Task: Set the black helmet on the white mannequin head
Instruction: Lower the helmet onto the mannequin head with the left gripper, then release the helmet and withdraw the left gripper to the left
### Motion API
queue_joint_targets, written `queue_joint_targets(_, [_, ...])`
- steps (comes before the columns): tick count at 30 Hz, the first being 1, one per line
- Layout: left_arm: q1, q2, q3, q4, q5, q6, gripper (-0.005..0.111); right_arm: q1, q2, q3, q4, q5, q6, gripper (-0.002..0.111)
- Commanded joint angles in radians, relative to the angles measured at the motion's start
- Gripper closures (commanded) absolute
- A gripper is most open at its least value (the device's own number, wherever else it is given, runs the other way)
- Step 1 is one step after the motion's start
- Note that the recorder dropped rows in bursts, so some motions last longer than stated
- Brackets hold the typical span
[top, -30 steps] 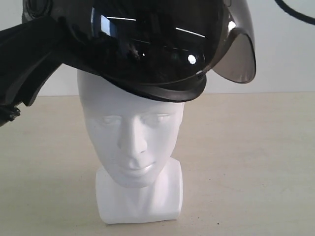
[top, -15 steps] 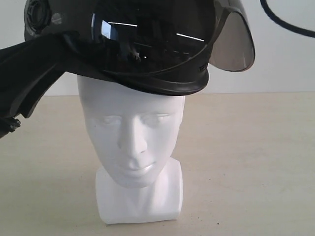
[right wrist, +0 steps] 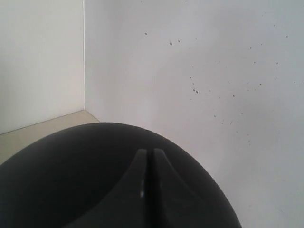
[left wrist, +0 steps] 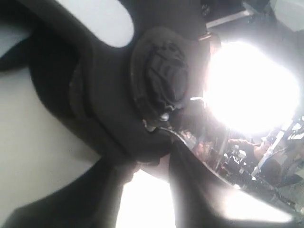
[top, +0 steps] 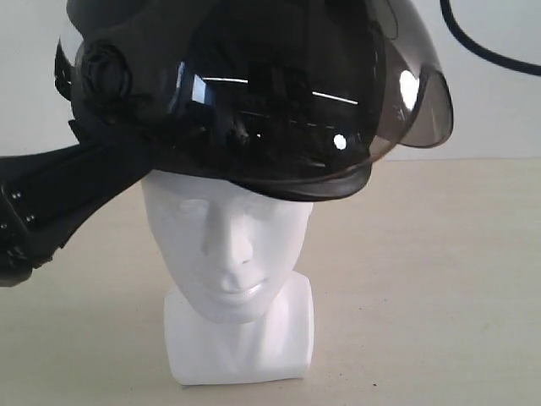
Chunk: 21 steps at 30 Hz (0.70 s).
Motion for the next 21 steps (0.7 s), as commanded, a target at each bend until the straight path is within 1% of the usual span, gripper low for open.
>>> queue_joint_targets(1, [-0.003, -0.019, -0.005, 0.105, -0.094, 0.013, 0.098, 0.002, 0.011, 0.006, -0.007, 0.107, -0.008, 0.108])
queue_joint_targets(4, [0.0, -0.033, -0.005, 0.095, -0.012, 0.018, 0.087, 0.002, 0.019, 0.006, -0.007, 0.122, -0.008, 0.108])
queue_joint_targets(7, [0.03, -0.056, -0.005, 0.09, 0.003, 0.02, 0.073, 0.002, 0.037, 0.006, -0.005, 0.139, -0.008, 0.108])
queue_joint_targets(9, [0.051, -0.07, -0.005, 0.095, 0.017, -0.003, 0.066, 0.002, 0.058, 0.006, -0.005, 0.149, -0.008, 0.108])
queue_joint_targets(10, [0.056, -0.079, -0.003, 0.099, 0.032, -0.013, 0.064, 0.002, 0.06, 0.006, -0.005, 0.149, -0.008, 0.108])
queue_joint_targets(12, [0.058, -0.099, -0.003, 0.12, 0.105, -0.015, 0.062, 0.002, 0.073, 0.006, -0.003, 0.149, -0.008, 0.108])
queue_joint_targets(16, [0.058, -0.148, -0.003, 0.175, 0.266, -0.042, 0.062, 0.002, 0.077, 0.006, -0.003, 0.151, -0.012, 0.108])
queue_joint_targets(21, [0.058, -0.235, -0.003, 0.187, 0.413, -0.045, 0.062, 0.002, 0.092, 0.006, -0.003, 0.167, -0.012, 0.108])
